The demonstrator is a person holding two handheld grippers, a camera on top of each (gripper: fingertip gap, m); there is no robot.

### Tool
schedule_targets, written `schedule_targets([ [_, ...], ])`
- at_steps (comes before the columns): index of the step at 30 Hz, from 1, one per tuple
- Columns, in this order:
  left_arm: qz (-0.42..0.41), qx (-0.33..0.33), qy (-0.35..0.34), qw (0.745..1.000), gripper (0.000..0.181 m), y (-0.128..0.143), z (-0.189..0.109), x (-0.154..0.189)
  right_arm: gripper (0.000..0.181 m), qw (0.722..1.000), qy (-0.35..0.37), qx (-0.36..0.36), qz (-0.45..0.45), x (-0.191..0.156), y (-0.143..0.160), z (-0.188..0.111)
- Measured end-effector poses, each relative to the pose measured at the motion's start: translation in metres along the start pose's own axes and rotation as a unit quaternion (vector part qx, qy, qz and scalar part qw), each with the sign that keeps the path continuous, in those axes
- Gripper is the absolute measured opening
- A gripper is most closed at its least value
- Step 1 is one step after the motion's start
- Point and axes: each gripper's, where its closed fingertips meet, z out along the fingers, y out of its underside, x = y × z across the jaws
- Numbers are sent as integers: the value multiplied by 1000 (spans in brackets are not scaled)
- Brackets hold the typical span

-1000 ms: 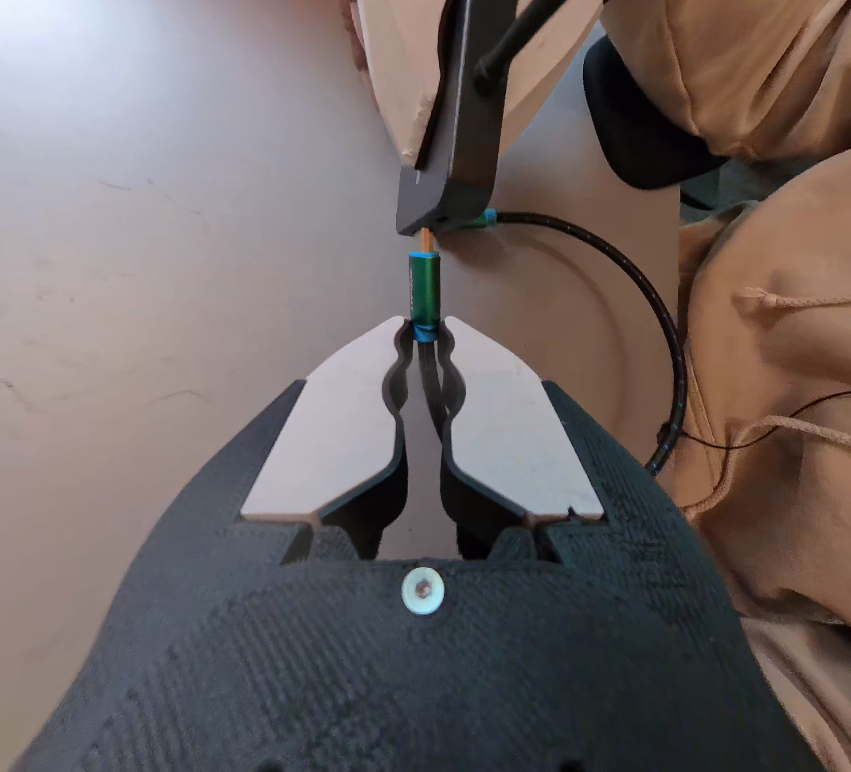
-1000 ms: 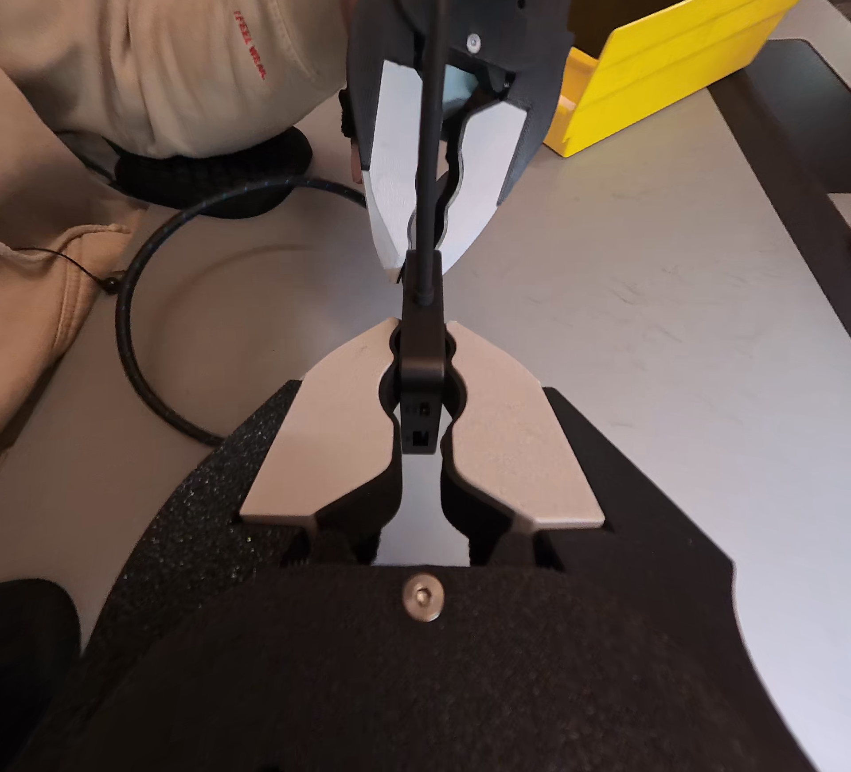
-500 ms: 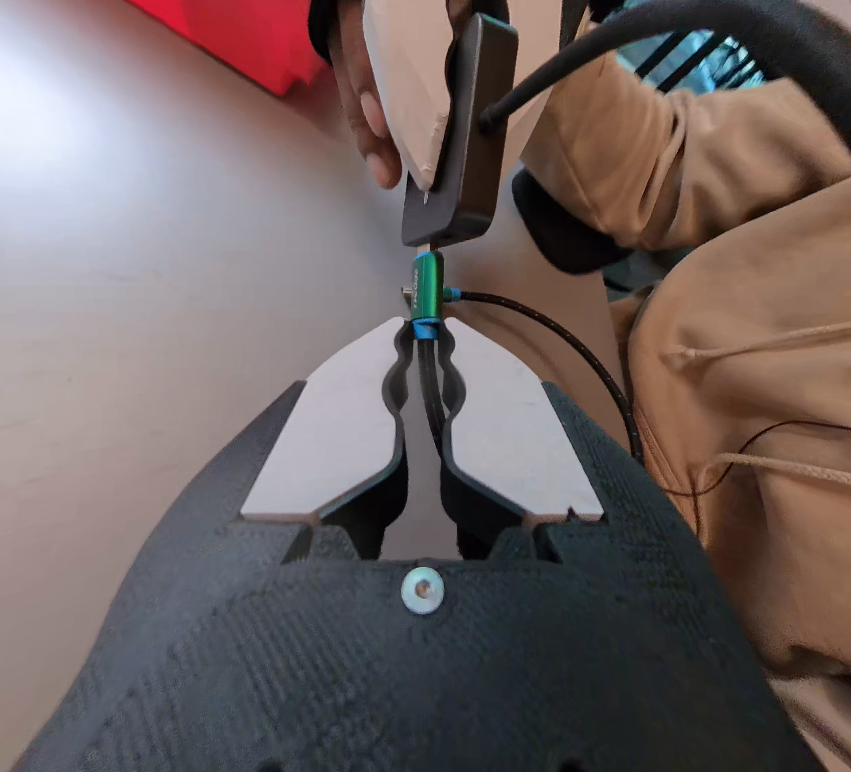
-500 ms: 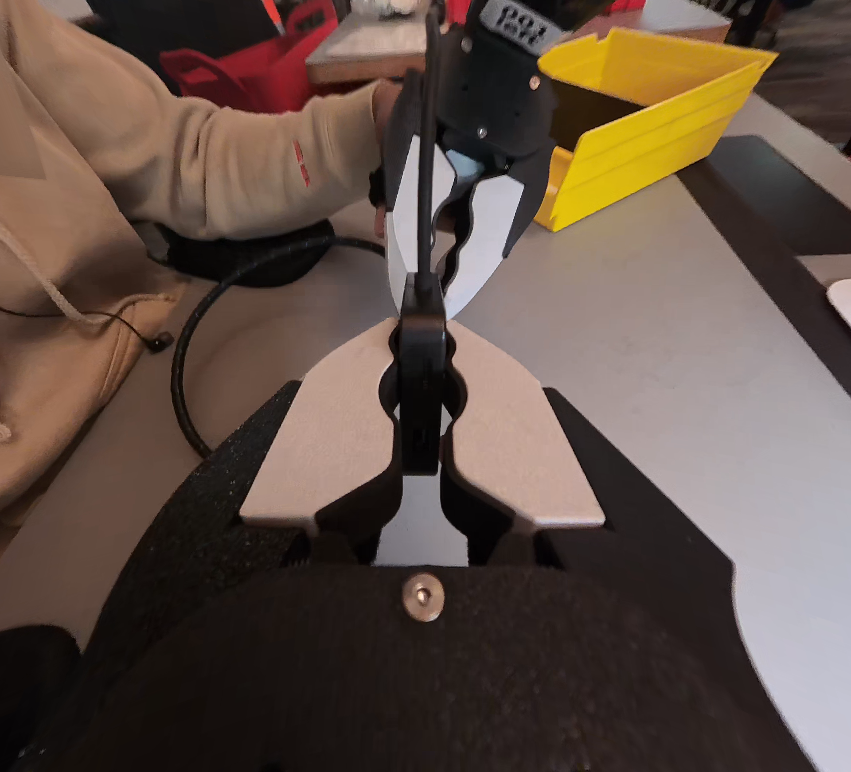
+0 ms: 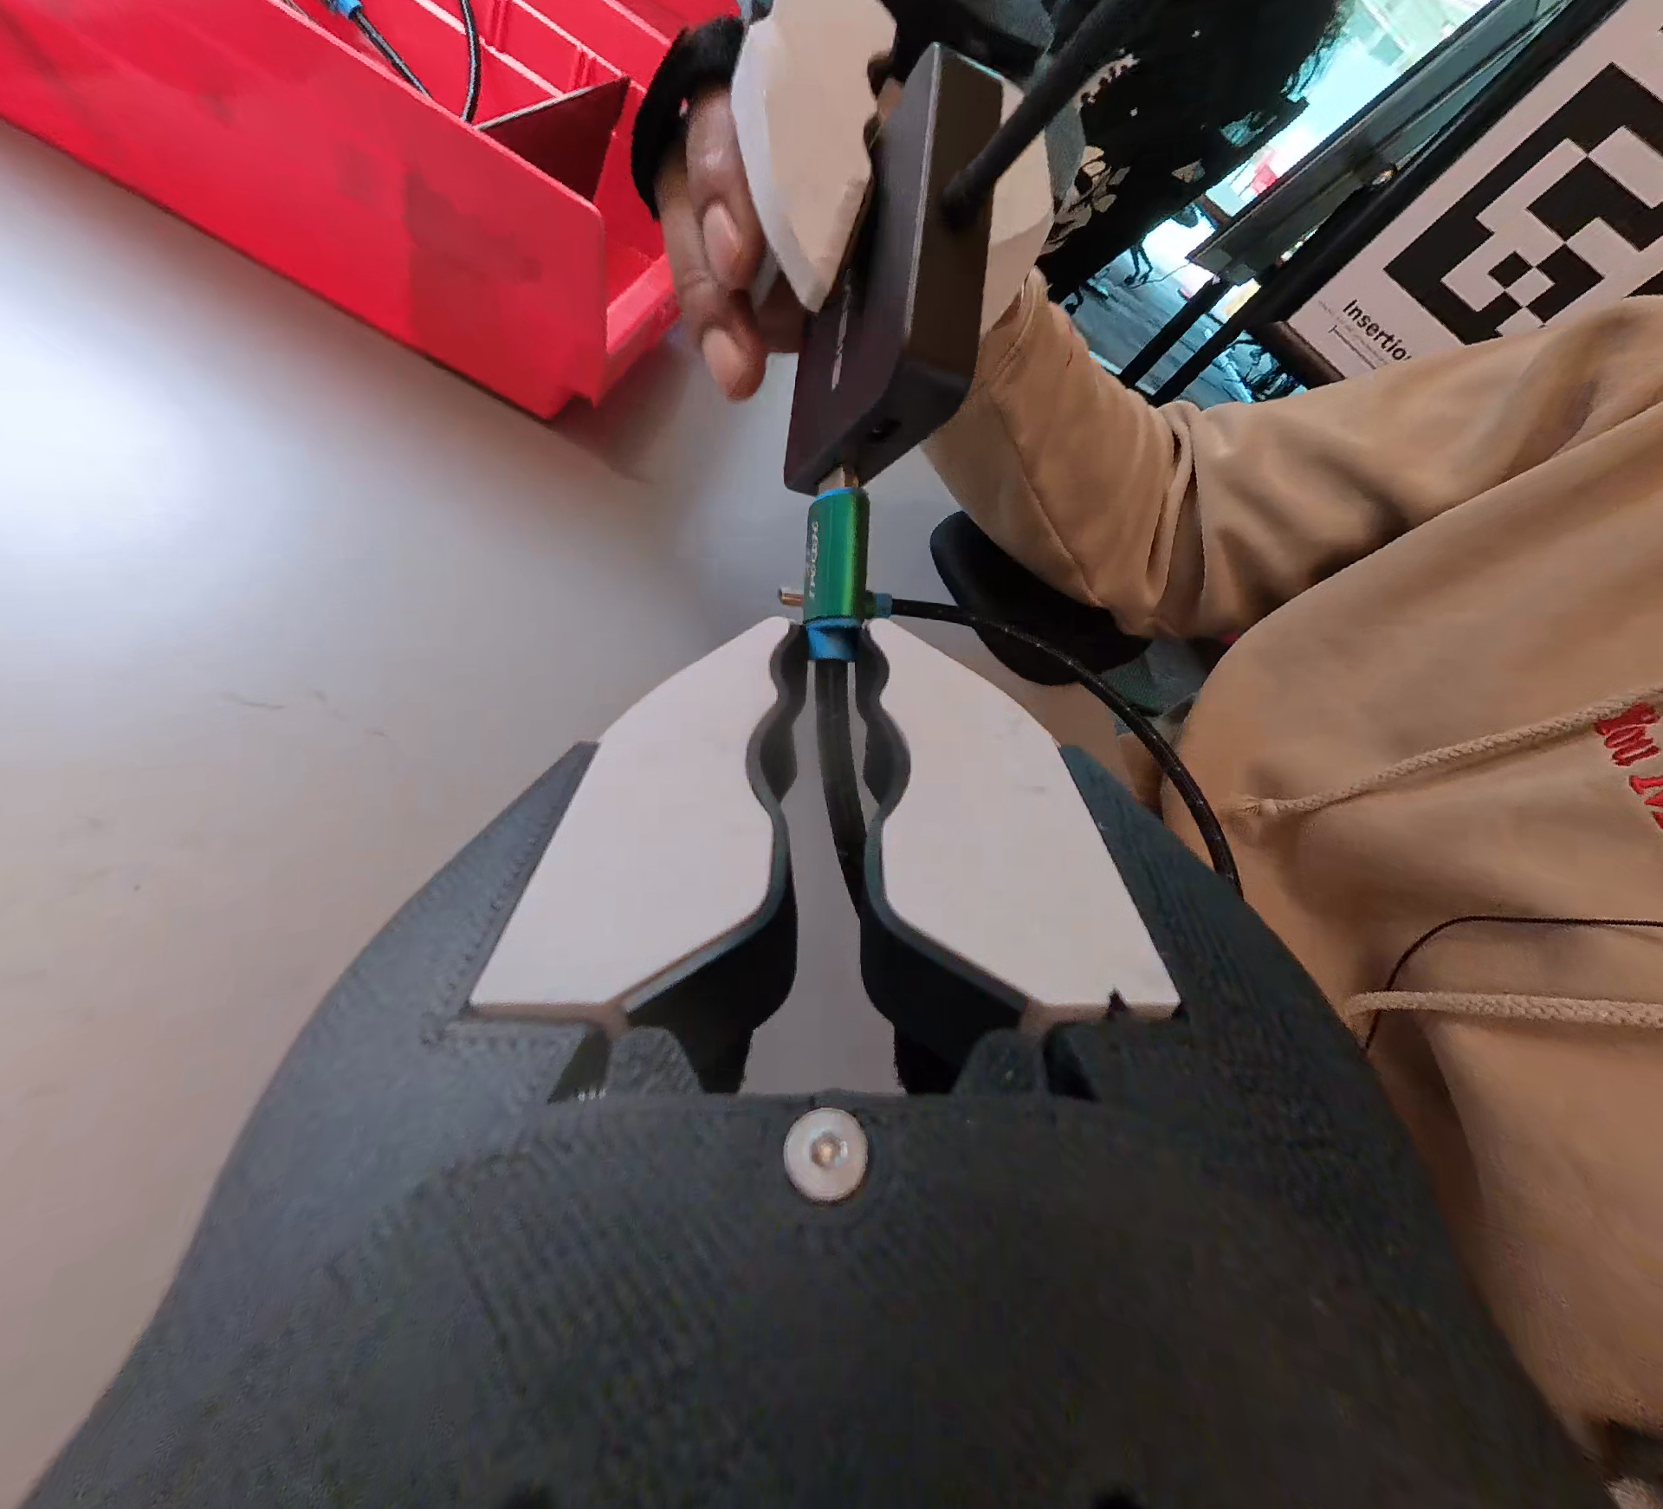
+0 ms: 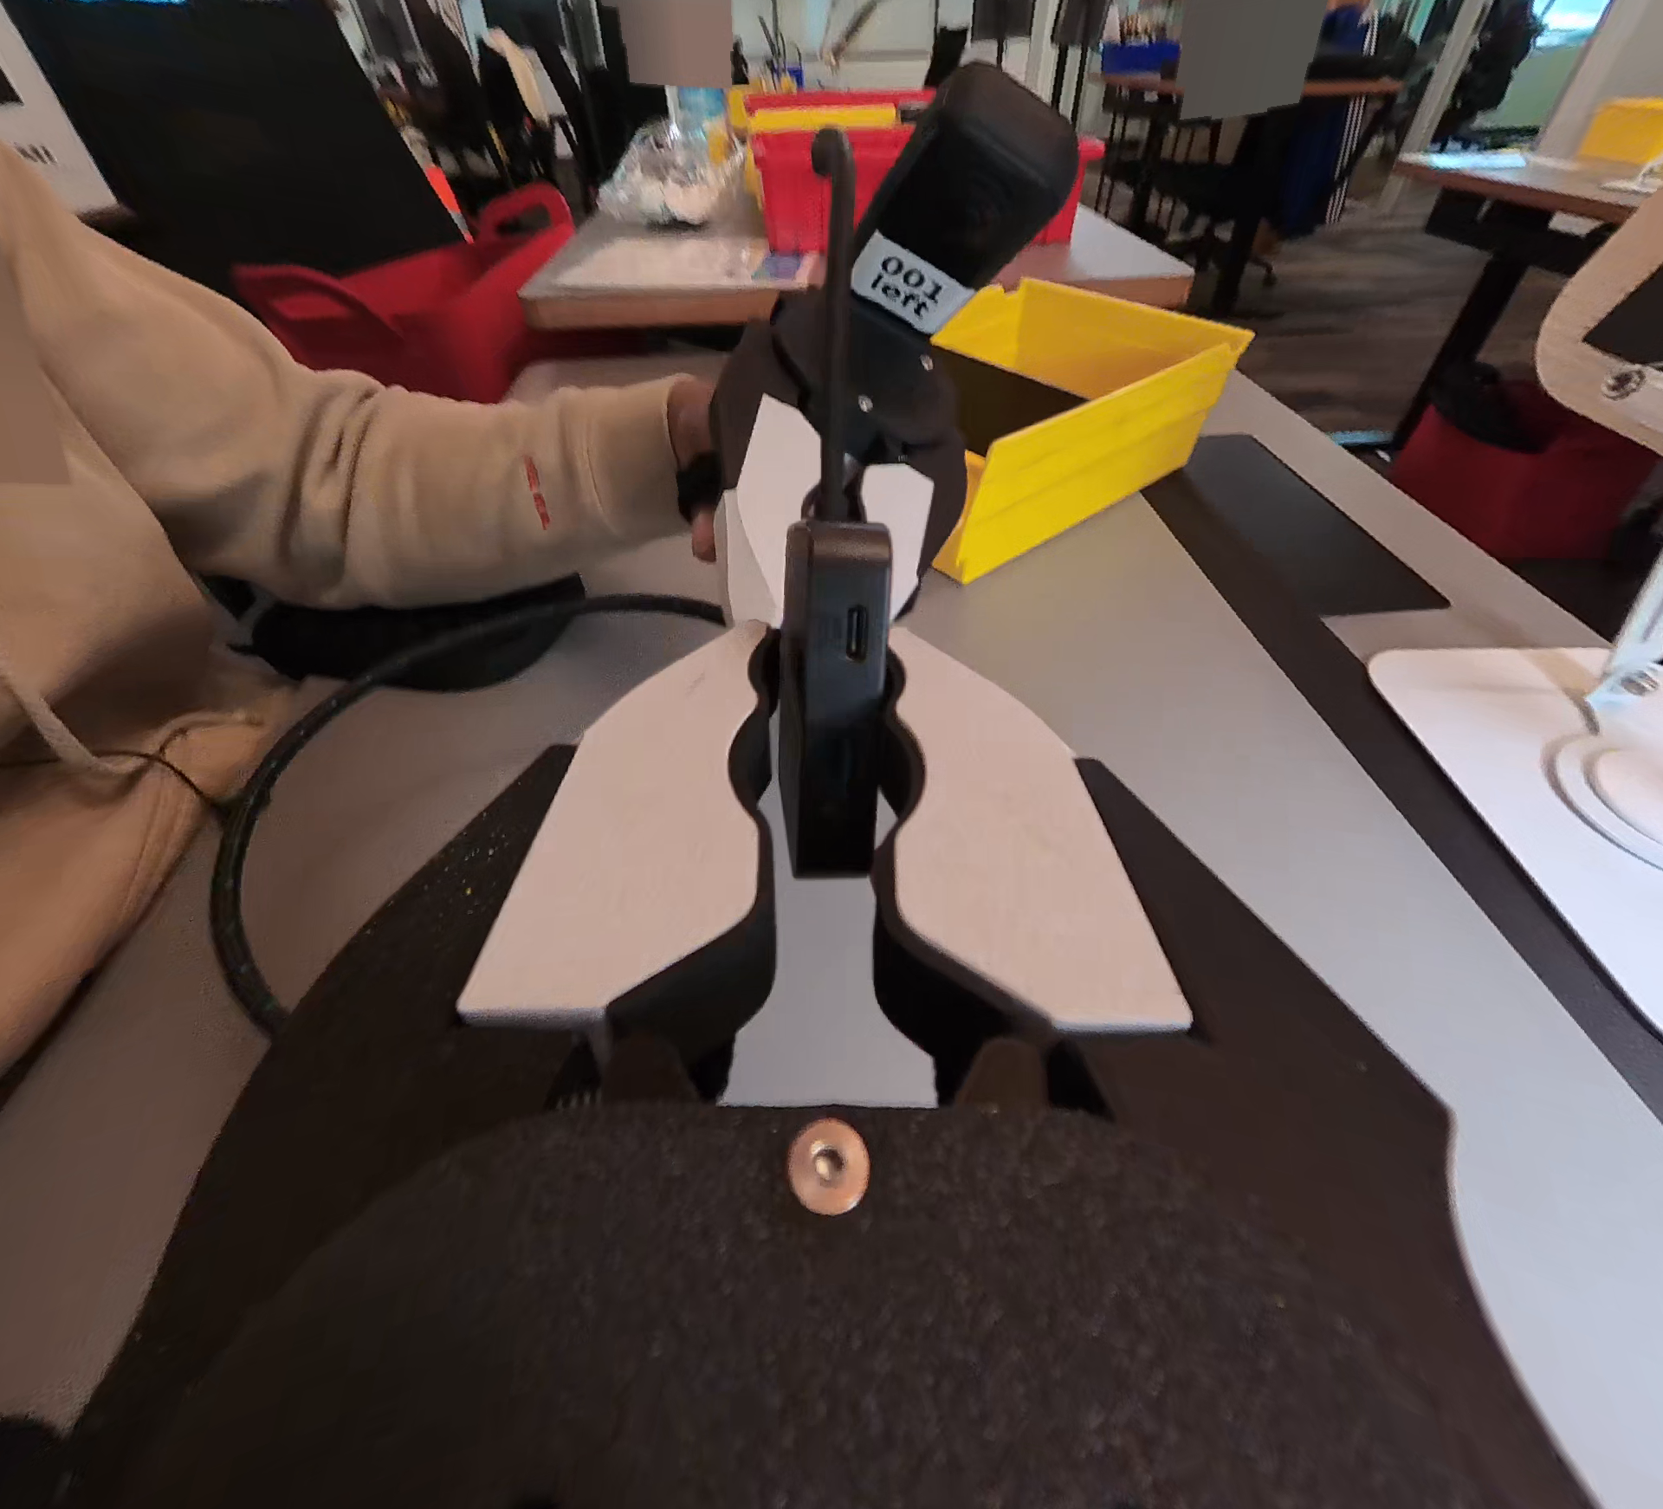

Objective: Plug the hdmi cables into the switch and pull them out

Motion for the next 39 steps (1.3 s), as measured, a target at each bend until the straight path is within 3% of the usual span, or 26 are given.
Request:
schedule_targets([
  [6, 6, -17, 11, 1000, 11, 6, 1, 5, 14, 998, -30, -46, -5, -15, 8, -6],
  [9, 3, -3, 32, 999, 11, 3, -1, 11, 13, 998, -51, -21, 6, -18, 4, -7],
  [12, -10, 52, 60, 997, 11, -13, -8, 19, 13, 996, -65, 51, 25, -16, -13, -10],
  [17, -4, 96, 52, 994, 10, -28, -17, 21, 13, 988, -63, 135, 47, -8, -28, -11],
  [23, -15, 141, 38, 989, 10, -39, -21, 15, 14, 987, -20, 152, 36, 2, -35, -11],
  [29, 3, 87, 13, 996, 10, -27, -14, 16, 14, 994, -29, 103, 29, -4, -26, -8],
  [35, 9, 65, -29, 997, 11, -22, -22, 3, 14, 1000, 9, 27, 4, 1, -12, 0],
  [39, 21, 8, -65, 998, 11, -9, -22, 0, 21, 999, 21, -19, -14, -2, -6, -1],
])
